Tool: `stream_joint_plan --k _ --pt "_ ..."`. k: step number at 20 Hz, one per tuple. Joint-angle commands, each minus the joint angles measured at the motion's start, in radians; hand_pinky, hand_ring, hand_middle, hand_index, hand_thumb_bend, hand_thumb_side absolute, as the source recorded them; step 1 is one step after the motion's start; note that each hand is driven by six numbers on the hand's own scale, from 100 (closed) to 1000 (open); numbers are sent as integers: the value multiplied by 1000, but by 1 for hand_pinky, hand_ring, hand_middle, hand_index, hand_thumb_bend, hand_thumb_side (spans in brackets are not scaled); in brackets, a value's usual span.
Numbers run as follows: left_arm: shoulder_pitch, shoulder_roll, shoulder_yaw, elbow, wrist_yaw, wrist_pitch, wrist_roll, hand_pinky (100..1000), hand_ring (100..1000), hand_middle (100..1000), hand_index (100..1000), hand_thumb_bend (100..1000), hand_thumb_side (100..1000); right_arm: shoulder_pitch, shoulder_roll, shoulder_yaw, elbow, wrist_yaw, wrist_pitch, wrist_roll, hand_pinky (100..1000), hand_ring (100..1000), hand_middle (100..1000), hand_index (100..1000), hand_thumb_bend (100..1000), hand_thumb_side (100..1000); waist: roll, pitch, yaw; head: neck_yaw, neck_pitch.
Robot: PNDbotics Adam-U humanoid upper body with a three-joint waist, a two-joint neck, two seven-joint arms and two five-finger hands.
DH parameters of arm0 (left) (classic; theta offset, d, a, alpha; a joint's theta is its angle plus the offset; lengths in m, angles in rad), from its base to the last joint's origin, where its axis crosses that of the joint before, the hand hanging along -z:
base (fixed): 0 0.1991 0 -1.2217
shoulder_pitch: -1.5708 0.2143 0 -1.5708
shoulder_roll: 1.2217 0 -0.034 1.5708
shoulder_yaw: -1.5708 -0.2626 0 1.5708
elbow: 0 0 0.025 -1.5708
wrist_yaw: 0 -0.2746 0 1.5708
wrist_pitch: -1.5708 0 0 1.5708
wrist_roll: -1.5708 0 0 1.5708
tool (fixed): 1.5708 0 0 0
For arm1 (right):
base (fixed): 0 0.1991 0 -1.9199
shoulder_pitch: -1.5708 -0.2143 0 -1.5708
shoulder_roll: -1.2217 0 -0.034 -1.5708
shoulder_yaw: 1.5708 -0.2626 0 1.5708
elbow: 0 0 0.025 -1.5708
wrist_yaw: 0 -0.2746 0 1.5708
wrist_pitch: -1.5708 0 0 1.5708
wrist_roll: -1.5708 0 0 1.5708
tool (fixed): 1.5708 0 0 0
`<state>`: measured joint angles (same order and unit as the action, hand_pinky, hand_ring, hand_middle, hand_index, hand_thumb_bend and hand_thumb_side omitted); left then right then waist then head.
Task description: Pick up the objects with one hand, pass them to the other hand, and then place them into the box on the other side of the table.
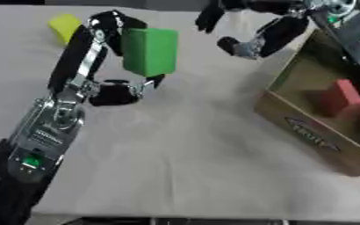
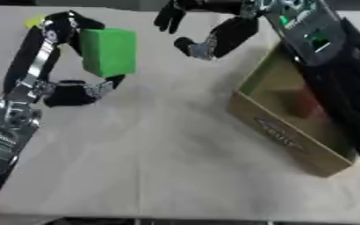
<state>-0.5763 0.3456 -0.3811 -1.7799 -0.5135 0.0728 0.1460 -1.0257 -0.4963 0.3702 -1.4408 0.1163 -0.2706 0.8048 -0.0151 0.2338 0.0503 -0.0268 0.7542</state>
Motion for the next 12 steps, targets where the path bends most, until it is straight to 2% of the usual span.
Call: stream_joint_plan --k 1,12 --pt "-22 2 -3 -14 -9 -9 -1 465 414 359 551 100 100 -26 -5 -6 -5 16 -12 -7 996 789 768 858 131 226 -12 -32 3 -3 -5" --pt "-39 -14 -28 -17 -35 -30 -24 466 415 359 556 100 100 -34 11 -3 -1 44 -37 -24 999 796 774 865 167 230 -15 -27 15 -11 -6"
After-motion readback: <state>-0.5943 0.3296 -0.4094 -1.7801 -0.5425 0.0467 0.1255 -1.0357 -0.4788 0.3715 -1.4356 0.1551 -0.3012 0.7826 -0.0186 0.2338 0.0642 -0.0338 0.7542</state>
